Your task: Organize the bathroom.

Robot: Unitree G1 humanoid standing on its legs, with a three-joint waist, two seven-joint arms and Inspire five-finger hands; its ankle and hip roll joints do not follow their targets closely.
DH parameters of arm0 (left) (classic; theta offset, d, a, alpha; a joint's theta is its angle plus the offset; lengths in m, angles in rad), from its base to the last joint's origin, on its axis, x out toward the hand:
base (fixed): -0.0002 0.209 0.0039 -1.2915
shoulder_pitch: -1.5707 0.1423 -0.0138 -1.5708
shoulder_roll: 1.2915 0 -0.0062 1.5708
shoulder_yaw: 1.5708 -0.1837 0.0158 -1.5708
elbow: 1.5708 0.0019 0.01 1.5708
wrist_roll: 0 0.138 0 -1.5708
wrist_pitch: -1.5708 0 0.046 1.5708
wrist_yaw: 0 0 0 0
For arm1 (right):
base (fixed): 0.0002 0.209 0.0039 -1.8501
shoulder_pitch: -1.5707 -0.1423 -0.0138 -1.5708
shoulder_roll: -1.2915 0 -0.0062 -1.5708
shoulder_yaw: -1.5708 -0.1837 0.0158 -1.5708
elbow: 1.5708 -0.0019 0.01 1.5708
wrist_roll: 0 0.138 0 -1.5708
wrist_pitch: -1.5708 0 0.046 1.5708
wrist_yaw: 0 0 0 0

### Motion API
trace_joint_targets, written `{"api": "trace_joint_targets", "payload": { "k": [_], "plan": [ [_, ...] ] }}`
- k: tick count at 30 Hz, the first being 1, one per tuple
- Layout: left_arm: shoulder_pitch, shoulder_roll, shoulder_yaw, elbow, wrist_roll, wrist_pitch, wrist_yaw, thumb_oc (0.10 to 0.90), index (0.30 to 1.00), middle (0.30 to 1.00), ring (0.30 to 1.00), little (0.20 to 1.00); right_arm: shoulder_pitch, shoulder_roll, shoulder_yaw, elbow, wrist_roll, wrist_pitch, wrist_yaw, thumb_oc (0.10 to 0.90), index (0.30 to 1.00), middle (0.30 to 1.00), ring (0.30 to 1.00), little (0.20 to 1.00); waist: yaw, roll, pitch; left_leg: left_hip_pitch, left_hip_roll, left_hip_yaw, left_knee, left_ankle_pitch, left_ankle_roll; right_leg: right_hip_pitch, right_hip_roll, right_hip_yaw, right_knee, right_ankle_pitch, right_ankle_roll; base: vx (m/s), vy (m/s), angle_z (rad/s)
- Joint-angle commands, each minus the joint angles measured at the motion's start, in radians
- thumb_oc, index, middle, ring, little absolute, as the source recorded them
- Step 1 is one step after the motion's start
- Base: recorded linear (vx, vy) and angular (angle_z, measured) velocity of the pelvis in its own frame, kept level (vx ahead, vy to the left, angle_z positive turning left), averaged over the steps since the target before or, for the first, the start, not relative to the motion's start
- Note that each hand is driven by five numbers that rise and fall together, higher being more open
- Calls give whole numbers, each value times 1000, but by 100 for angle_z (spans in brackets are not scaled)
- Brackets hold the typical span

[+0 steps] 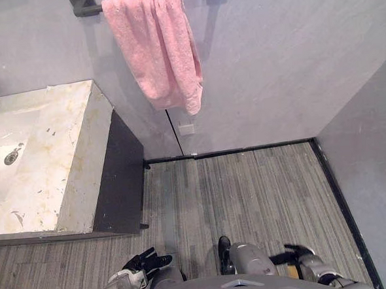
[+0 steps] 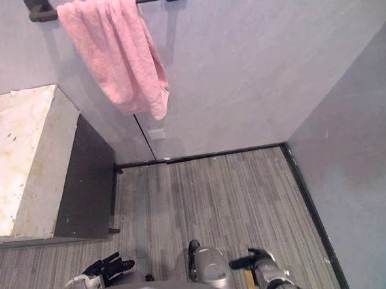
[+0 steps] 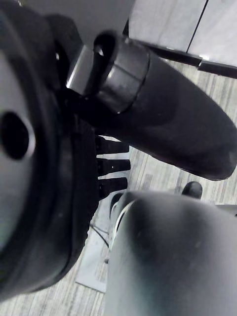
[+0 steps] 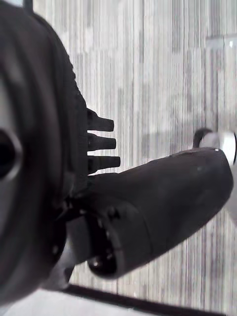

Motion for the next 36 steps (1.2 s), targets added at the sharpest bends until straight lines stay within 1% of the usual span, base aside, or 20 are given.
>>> {"api": "trace_joint_targets", "payload": {
  "k": [1,2,3,4,5,6,9,12,13,14,15,17,19,21,24,26,28,31,33,36],
  "plan": [
    [9,30,-4,-73,57,-24,8,800,900,900,900,900,8,-34,-29,46,55,8,-14,800,900,900,900,900,-6,6,28,18,-34,66,49,7,76,69,-27,65,-217,110,151,26,-89,51],
    [8,35,-1,-78,60,-22,12,800,900,900,900,900,7,-37,-33,47,63,5,-11,800,900,900,900,900,-1,8,33,-3,-42,69,-26,15,81,87,-24,68,-232,111,159,32,-57,42],
    [9,40,3,-78,58,-22,18,800,900,900,900,900,5,-39,-34,48,66,3,-10,800,900,900,900,900,5,10,38,-27,-45,58,-89,33,80,102,-21,74,-243,110,165,25,-20,18],
    [9,41,6,-77,59,-22,20,800,900,900,900,900,4,-39,-34,48,65,2,-11,800,900,900,900,900,7,10,38,-36,-46,54,-107,40,79,104,-20,77,-246,110,167,65,-31,21],
    [18,46,12,-75,66,-26,30,800,900,900,900,900,3,-41,-29,43,71,-4,-11,800,900,900,900,900,22,16,47,-73,-43,21,-208,81,61,124,-8,82,-251,99,175,93,-51,12],
    [28,50,17,-70,72,-32,37,800,900,900,900,900,3,-42,-28,38,75,-11,-4,800,900,900,900,900,33,15,54,-93,-34,9,-250,99,51,138,-4,81,-253,90,178,129,-63,-10],
    [51,55,27,-42,76,-55,40,800,900,900,900,900,8,-40,-24,29,78,-28,0,800,900,900,900,900,45,16,63,-106,-22,-13,-284,127,42,159,3,82,-240,64,177,128,-34,-40],
    [65,53,43,-13,91,-76,27,800,900,900,900,900,19,-31,-19,22,69,-27,0,800,900,900,900,900,42,14,65,-98,-23,10,-267,104,48,165,-3,80,-215,44,175,202,6,-42],
    [58,53,43,-9,101,-72,11,800,900,900,900,900,34,-26,-19,22,61,-26,-3,800,900,900,900,900,28,19,66,-93,-25,54,-237,91,49,166,-7,75,-198,35,173,226,91,-65],
    [53,55,38,-10,106,-66,7,800,900,900,900,900,43,-25,-20,22,59,-25,-8,800,900,900,900,900,20,26,68,-95,-28,75,-225,86,50,163,-5,74,-180,25,171,212,94,-47],
    [52,55,37,-10,107,-66,6,800,900,900,900,900,45,-24,-21,22,57,-24,-10,800,900,900,900,900,18,28,69,-96,-30,79,-223,84,50,162,-4,75,-174,21,170,201,109,-12],
    [44,64,35,-18,120,-49,-3,800,900,900,900,900,59,-23,-27,25,62,-31,-21,800,900,900,900,900,5,36,72,-92,-37,98,-211,53,62,146,-6,82,-129,2,173,175,97,-14],
    [40,67,31,-17,132,-50,-4,800,900,900,900,900,65,-23,-31,23,76,-35,-32,800,900,900,900,900,-4,40,73,-87,-39,110,-208,45,65,138,-9,85,-112,-2,176,117,60,-26],
    [34,71,22,-35,105,-62,-6,800,900,900,900,900,79,-34,-41,7,57,-27,-21,800,900,900,900,900,-20,47,82,-93,-38,118,-178,43,64,117,-14,100,-78,-17,178,176,92,-23],
    [30,74,19,-59,82,-64,-3,800,900,900,900,900,95,-46,-45,-2,42,-35,-16,800,900,900,900,900,-31,57,91,-100,-35,128,-156,44,64,98,-19,106,-59,-23,177,97,63,-24],
    [28,72,16,-74,78,-62,-2,800,900,900,900,900,102,-53,-50,-6,37,-43,-16,800,900,900,900,900,-35,66,95,-109,-32,133,-142,54,60,87,-18,110,-52,-25,174,75,67,-20],
    [29,69,14,-82,75,-62,2,800,900,900,900,900,106,-56,-51,-10,32,-47,-15,800,900,900,900,900,-39,69,100,-110,-34,136,-136,51,62,87,-21,114,-48,-28,173,69,64,-20],
    [41,62,9,-99,81,-52,4,800,900,900,900,900,118,-65,-59,-11,25,-60,-21,800,900,900,900,900,-38,77,99,-118,-35,131,-121,63,59,88,-21,115,-43,-33,172,89,67,-10],
    [51,56,8,-96,86,-53,3,800,900,900,900,900,120,-65,-61,-7,16,-66,-27,800,900,900,900,900,-36,75,94,-110,-41,135,-124,45,68,91,-25,115,-43,-34,173,76,59,-13],
    [62,55,10,-93,92,-48,7,800,900,900,900,900,114,-66,-64,-3,0,-72,-32,800,900,900,900,900,-24,70,88,-106,-54,121,-120,17,81,90,-30,109,-26,-42,176,63,62,-14]
  ]
}}
